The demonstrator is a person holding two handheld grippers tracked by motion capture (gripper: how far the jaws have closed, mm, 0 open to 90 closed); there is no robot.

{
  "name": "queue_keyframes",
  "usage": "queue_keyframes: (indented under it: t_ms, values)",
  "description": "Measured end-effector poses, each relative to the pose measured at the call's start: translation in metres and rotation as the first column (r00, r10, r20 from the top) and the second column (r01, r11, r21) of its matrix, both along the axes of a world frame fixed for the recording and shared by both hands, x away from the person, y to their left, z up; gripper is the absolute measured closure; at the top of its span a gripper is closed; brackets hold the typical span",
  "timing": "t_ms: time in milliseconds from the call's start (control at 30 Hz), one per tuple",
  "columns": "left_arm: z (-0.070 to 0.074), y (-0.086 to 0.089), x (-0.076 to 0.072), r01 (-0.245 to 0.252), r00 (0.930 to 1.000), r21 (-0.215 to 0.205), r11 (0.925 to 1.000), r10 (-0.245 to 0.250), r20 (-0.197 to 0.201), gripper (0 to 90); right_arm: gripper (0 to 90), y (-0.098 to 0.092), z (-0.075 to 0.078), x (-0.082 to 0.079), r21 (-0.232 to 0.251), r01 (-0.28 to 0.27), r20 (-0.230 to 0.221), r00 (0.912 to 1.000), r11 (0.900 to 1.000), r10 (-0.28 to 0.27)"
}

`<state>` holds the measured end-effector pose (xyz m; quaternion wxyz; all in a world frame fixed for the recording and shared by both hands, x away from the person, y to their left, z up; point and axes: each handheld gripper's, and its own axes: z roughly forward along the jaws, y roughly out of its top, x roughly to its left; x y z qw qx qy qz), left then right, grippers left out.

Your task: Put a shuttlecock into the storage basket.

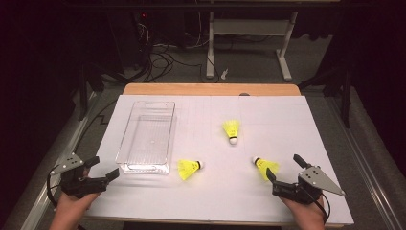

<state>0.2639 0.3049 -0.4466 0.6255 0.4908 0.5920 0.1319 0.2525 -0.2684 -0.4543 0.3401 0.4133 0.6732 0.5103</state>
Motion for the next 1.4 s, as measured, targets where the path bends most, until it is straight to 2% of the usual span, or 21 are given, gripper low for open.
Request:
queue_keyframes:
  t_ms: [267, 300, 467, 633, 867, 900, 1267, 1300, 1367, 1400]
  values:
    - [-0.005, -0.003, 0.003, 0.015, 0.9984, 0.033, 0.9994, -0.013, -0.056, 0.6, 0.4, 0.0, -0.001, 0.001, -0.004, -0.003, -0.008, 1.0, 1.0, 0.003]
    - [-0.007, -0.004, 0.004, 0.016, 0.9973, 0.04, 0.9991, -0.013, -0.072, 0.7, 0.4, 0.0, -0.001, 0.001, -0.004, -0.003, -0.008, 1.0, 1.0, 0.003]
    - [-0.009, -0.006, 0.006, 0.02, 0.9954, 0.055, 0.9983, -0.015, -0.094, 0.7, 0.4, 0.001, -0.002, 0.001, -0.005, -0.003, -0.009, 1.0, 1.0, 0.003]
    - [-0.015, -0.009, 0.008, 0.035, 0.9896, 0.086, 0.9956, -0.023, -0.142, 0.7, 0.4, 0.0, -0.002, 0.001, -0.004, -0.004, -0.01, 0.9999, 1.0, 0.004]
    - [-0.019, -0.014, 0.009, 0.054, 0.9835, 0.115, 0.9919, -0.033, -0.178, 0.7, 0.4, -0.001, -0.002, 0.001, -0.006, -0.003, -0.01, 0.9999, 1.0, 0.003]
    - [-0.021, -0.015, 0.009, 0.061, 0.9806, 0.125, 0.9903, -0.037, -0.192, 0.7, 0.4, -0.001, -0.002, 0.001, -0.005, -0.002, -0.009, 1.0, 1.0, 0.002]
    - [-0.028, -0.028, 0.009, 0.095, 0.9704, 0.204, 0.9744, -0.045, -0.237, 0.7, 0.4, -0.001, -0.002, 0.002, -0.008, 0.003, -0.01, 0.9999, 1.0, -0.003]
    - [-0.029, -0.029, 0.009, 0.101, 0.9663, 0.216, 0.9712, -0.044, -0.254, 0.7, 0.3, -0.001, -0.002, 0.002, -0.009, 0.004, -0.009, 0.9999, 1.0, -0.004]
    - [-0.03, -0.03, 0.01, 0.104, 0.9644, 0.223, 0.9693, -0.043, -0.261, 0.7, 0.4, -0.001, -0.002, 0.002, -0.009, 0.005, -0.008, 1.0, 1.0, -0.005]
    - [-0.029, -0.032, 0.01, 0.105, 0.9604, 0.224, 0.9689, -0.041, -0.276, 0.7, 0.4, -0.001, -0.001, 0.002, -0.004, 0.005, -0.011, 0.9999, 1.0, -0.005]
